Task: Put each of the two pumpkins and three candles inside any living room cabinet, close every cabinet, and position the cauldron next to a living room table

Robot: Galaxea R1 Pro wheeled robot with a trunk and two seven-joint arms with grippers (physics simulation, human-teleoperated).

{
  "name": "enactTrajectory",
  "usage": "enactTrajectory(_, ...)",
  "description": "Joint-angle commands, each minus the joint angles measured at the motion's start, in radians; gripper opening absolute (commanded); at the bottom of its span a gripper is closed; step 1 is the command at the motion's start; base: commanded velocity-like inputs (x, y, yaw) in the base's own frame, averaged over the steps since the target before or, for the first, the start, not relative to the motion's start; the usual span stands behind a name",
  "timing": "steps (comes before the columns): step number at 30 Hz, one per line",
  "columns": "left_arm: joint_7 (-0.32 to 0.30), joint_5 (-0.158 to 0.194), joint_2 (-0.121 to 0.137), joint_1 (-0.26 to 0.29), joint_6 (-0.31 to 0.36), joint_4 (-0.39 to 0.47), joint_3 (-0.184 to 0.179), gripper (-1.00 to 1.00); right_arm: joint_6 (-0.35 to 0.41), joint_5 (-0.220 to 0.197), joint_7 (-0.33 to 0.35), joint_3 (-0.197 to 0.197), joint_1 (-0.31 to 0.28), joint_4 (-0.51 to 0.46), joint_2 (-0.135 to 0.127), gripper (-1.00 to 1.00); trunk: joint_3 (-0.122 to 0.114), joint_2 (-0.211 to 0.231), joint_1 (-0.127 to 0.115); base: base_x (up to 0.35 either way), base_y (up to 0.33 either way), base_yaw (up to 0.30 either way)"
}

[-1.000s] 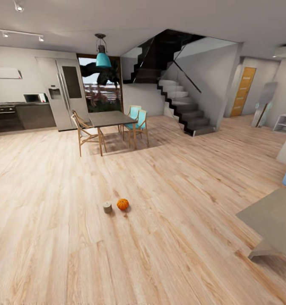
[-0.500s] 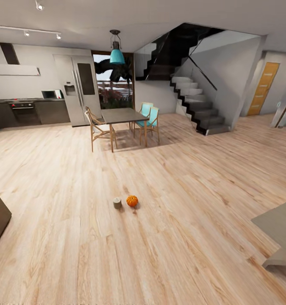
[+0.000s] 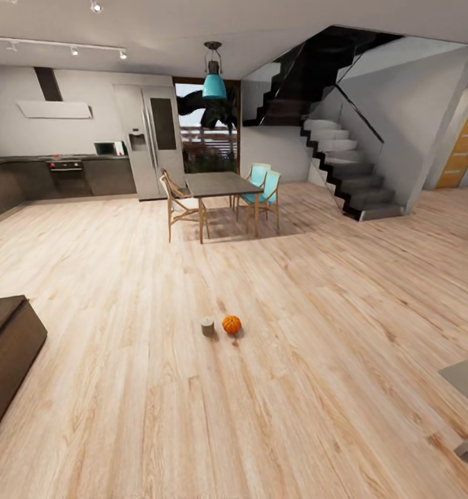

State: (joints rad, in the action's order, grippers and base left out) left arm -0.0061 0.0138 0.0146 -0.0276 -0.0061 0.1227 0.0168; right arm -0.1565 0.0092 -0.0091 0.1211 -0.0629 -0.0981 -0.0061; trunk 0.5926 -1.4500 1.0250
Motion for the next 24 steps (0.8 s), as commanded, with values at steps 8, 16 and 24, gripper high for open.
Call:
enactTrajectory(8, 0.0, 0.0, 0.0, 0.0, 0.0, 0.0, 0.0, 1.0, 0.0, 0.0, 0.0, 0.0, 0.0, 0.0, 0.0, 1.0, 0.01, 0.0, 0.0, 0.0, 0.0, 0.189)
enactTrajectory(16, 0.0, 0.0, 0.0, 0.0, 0.0, 0.0, 0.0, 1.0, 0.0, 0.0, 0.0, 0.0, 0.0, 0.0, 0.0, 1.0, 0.02, 0.0, 0.0, 0.0, 0.0, 0.189)
enactTrajectory(24, 0.0, 0.0, 0.001, 0.0, 0.0, 0.0, 0.0, 1.0, 0.0, 0.0, 0.0, 0.0, 0.0, 0.0, 0.0, 1.0, 0.03, 0.0, 0.0, 0.0, 0.0, 0.189)
